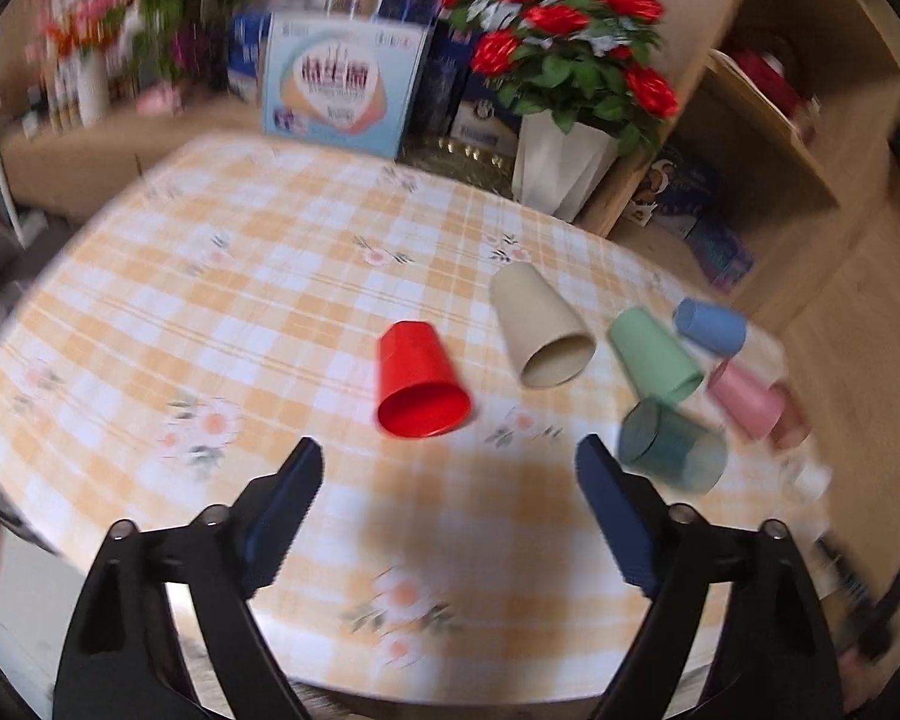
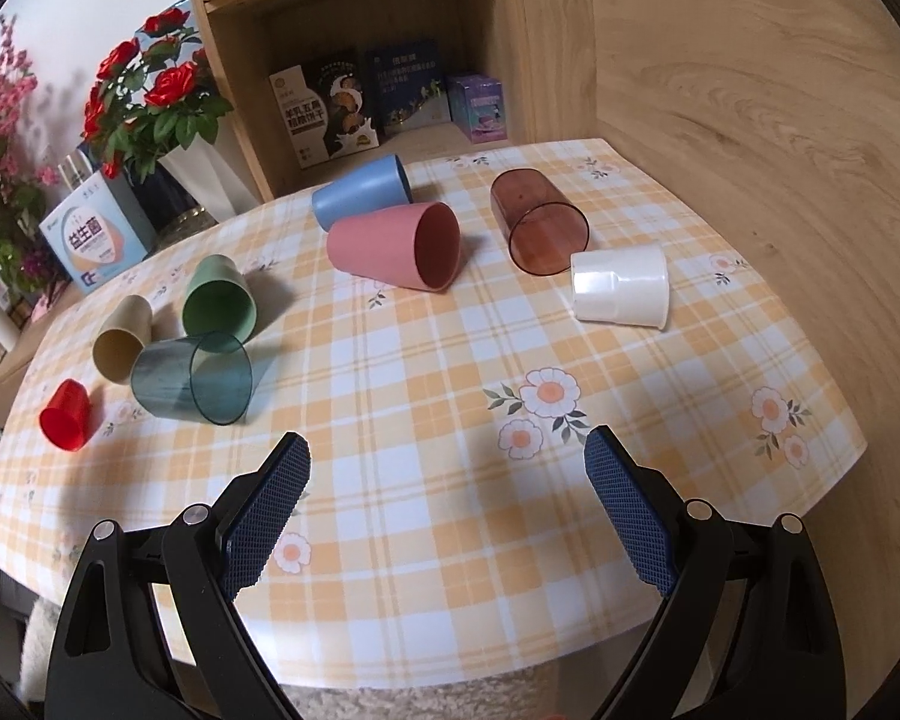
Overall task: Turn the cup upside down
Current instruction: 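Move the left tool down toward the red cup lying on its side, then close the left tool fingers around the red cup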
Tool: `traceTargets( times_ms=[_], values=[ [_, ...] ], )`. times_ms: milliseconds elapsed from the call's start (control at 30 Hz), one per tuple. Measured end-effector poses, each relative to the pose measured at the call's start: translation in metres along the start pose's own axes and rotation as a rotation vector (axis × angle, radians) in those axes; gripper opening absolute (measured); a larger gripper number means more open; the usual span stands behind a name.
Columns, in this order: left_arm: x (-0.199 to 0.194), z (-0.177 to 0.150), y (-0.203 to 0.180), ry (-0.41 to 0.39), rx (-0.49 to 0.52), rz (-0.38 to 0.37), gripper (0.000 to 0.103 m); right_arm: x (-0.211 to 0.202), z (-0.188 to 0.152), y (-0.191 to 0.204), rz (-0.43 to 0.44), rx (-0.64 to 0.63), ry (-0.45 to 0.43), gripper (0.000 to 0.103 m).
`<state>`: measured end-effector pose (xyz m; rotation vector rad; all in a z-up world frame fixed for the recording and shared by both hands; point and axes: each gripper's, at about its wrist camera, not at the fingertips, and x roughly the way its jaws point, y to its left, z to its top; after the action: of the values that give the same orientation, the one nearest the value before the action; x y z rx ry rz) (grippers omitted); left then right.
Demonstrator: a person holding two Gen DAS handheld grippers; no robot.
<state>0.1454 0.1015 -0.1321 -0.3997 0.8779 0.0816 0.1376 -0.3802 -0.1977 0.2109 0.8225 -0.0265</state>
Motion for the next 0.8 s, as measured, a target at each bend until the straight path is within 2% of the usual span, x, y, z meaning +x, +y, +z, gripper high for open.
traceTargets(
  times_ms=[100,233,300,400,500,533,600,800],
  values=[
    [0.036,0.037,0.01,0.088,-0.096,-0.039,0.077,0.004,0.001,-0.002,0.005,0.008,0.002,0.09],
    [0.083,0.064,0.019,0.191,-0.17,-0.044,0.075,0.01,0.0,-0.005,0.006,0.017,0.007,0.09],
    [0.105,0.07,0.021,0.242,-0.177,-0.021,0.074,0.012,0.0,-0.008,0.001,0.023,0.014,0.09],
    [0.127,0.071,0.026,0.296,-0.162,0.034,0.074,0.016,0.001,-0.015,-0.011,0.037,0.023,0.09],
    [0.14,0.069,0.026,0.323,-0.139,0.054,0.074,0.02,0.002,-0.019,-0.021,0.043,0.025,0.09],
    [0.145,0.068,0.025,0.33,-0.118,0.07,0.073,0.021,0.003,-0.02,-0.023,0.042,0.028,0.09],
    [0.152,0.067,0.024,0.335,-0.097,0.099,0.064,0.024,0.005,-0.019,-0.023,0.039,0.032,0.09],
    [0.17,0.061,0.032,0.377,-0.117,0.127,0.064,0.026,0.004,-0.014,-0.012,0.028,0.038,0.09]
  ],
)
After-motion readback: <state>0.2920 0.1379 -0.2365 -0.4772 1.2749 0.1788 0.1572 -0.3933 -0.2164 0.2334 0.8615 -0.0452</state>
